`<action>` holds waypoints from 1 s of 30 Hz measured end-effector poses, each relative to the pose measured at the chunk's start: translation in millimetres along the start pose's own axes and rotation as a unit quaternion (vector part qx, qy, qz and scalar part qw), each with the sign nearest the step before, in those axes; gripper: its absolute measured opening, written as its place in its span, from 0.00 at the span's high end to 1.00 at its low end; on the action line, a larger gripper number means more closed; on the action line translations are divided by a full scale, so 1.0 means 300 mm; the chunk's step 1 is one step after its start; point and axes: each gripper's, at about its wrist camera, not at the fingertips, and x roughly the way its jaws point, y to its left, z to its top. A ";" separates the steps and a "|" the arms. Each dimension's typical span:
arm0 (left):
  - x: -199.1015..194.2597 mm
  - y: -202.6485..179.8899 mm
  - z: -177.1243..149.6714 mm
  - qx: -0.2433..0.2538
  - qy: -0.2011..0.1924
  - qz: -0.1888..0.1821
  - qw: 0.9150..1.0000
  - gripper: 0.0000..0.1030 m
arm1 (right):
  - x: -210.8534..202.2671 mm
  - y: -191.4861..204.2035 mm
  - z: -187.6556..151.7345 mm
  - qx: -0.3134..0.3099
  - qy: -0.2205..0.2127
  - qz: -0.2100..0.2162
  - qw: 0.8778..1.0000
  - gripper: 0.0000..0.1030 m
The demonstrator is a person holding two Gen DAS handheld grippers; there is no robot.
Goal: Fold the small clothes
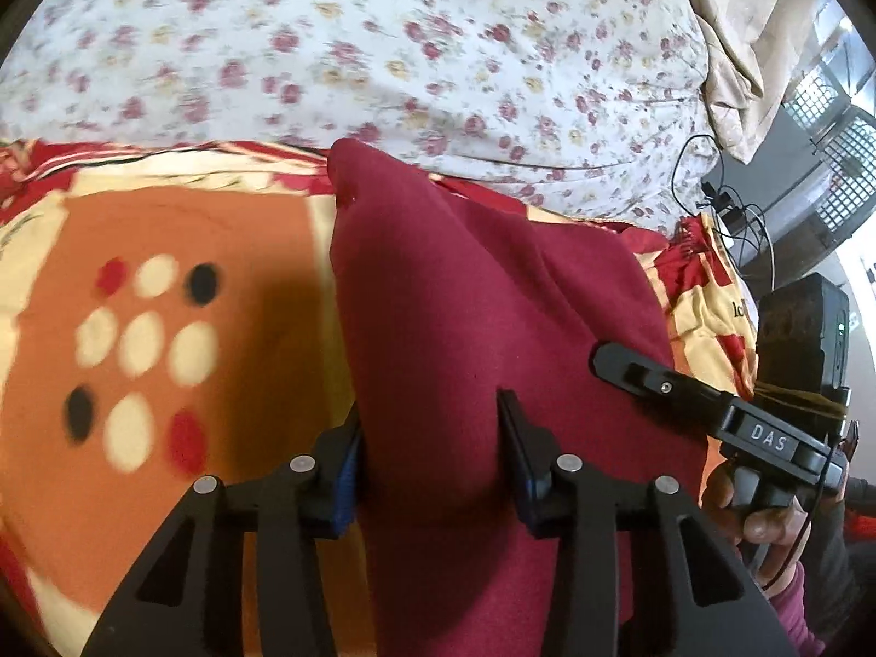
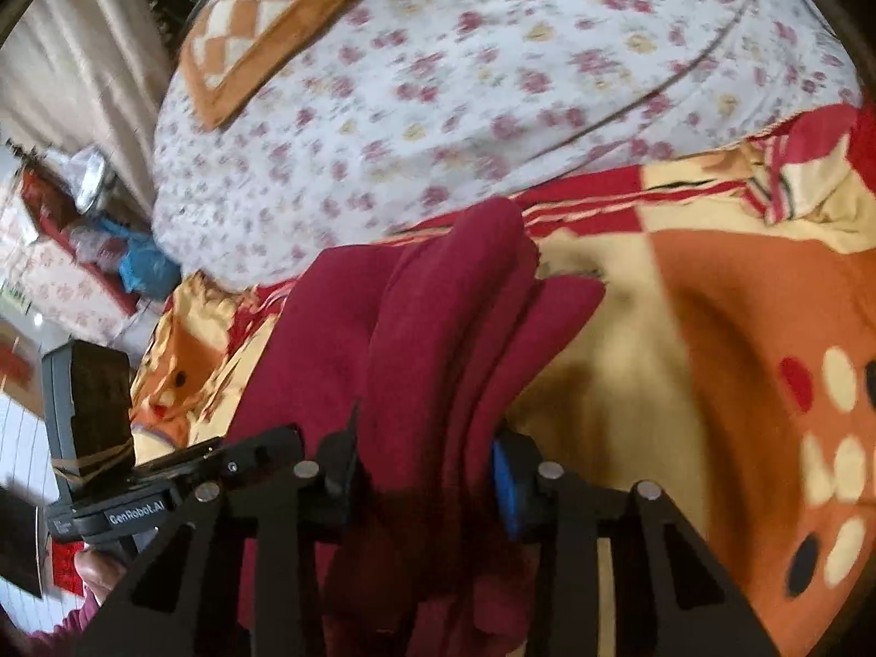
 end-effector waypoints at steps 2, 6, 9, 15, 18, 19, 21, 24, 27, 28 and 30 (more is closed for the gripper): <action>-0.047 0.030 -0.041 -0.005 0.000 0.017 1.000 0.68 | 0.019 0.049 -0.032 -0.008 0.015 0.011 1.000 0.62; -0.093 0.073 -0.106 -0.008 -0.003 0.044 0.999 0.68 | 0.066 0.105 -0.091 -0.017 0.031 0.023 0.999 0.62; -0.097 0.104 -0.139 -0.018 -0.002 0.049 0.999 0.68 | 0.101 0.131 -0.130 -0.017 0.042 0.028 0.999 0.62; -0.057 0.156 -0.180 -0.034 -0.001 0.043 0.998 0.67 | 0.116 0.129 -0.167 -0.015 0.038 0.021 0.999 0.62; -0.039 0.187 -0.191 -0.049 -0.001 0.033 0.998 0.59 | 0.136 0.114 -0.182 -0.020 0.050 -0.003 0.999 0.56; -0.037 0.189 -0.192 -0.051 -0.001 0.032 0.998 0.55 | 0.137 0.107 -0.183 -0.016 0.051 -0.003 0.999 0.54; -0.040 0.198 -0.194 -0.056 -0.001 0.029 0.998 0.52 | 0.128 0.096 -0.188 -0.006 0.053 0.001 0.999 0.52; -0.056 0.205 -0.196 -0.063 0.001 0.033 0.997 0.50 | 0.093 0.106 -0.193 -0.009 0.049 -0.009 0.999 0.51; -0.083 0.189 -0.197 -0.051 -0.010 0.063 0.997 0.49 | 0.036 0.149 -0.201 -0.040 0.033 -0.031 0.998 0.50; -0.093 0.181 -0.198 -0.044 -0.016 0.075 0.996 0.49 | 0.014 0.165 -0.205 -0.053 0.026 -0.033 0.998 0.49; -0.106 0.164 -0.199 -0.033 -0.026 0.095 0.995 0.49 | -0.041 0.214 -0.215 -0.091 0.009 -0.031 0.995 0.50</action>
